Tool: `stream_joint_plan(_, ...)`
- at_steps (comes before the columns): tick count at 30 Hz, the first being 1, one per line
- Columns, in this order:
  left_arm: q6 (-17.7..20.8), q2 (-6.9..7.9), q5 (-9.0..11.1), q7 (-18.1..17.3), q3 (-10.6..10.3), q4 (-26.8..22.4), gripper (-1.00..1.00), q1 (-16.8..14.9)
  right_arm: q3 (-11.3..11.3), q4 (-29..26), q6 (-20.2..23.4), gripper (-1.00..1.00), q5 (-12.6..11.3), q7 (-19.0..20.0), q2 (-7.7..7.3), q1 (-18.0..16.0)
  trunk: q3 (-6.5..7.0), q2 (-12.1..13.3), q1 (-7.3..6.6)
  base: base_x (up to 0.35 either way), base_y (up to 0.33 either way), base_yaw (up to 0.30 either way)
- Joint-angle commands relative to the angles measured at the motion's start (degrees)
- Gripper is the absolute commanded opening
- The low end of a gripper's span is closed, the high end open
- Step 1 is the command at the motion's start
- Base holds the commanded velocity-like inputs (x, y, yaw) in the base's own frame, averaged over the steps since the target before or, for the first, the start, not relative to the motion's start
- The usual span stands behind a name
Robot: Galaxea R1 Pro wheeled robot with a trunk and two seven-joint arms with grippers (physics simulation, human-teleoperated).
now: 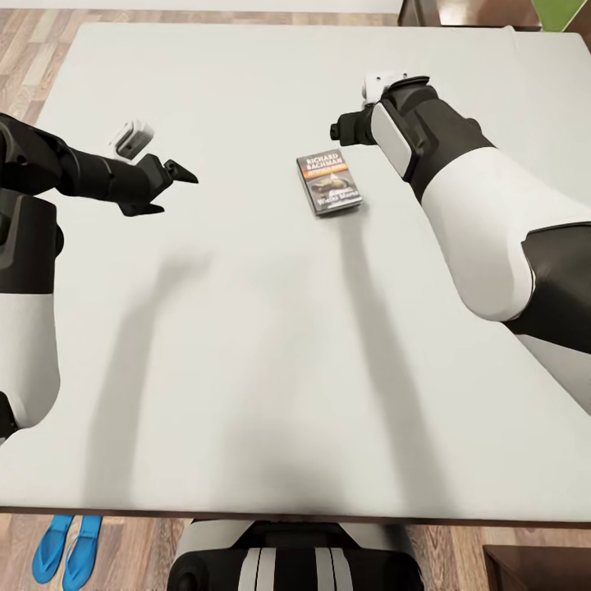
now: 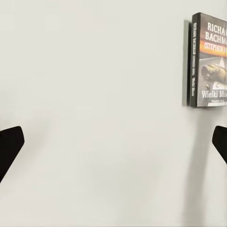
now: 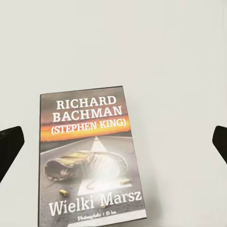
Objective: In the bedroom, move the book from the bed onto either nightstand, and place the two sandals side by side next to the bed.
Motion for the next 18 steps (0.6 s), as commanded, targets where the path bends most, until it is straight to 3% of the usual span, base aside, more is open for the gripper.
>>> stream_joint_plan(1,0.13,0.07,0.75,0.58,-0.08,-0.02,1.00,-0.09,0.33,-0.19,-0.05,1.00,0.13,-0.16,0.00,0.08,-0.07,-0.01,0.00,0.000,0.000,0.000)
stream_joint_plan(18,0.13,0.00,1.73,0.58,-0.09,0.16,1.00,-0.26,0.31,-2.10,-1.00,1.00,0.11,-0.37,0.00,-0.42,-0.24,-0.01,0.00,0.000,0.000,0.000)
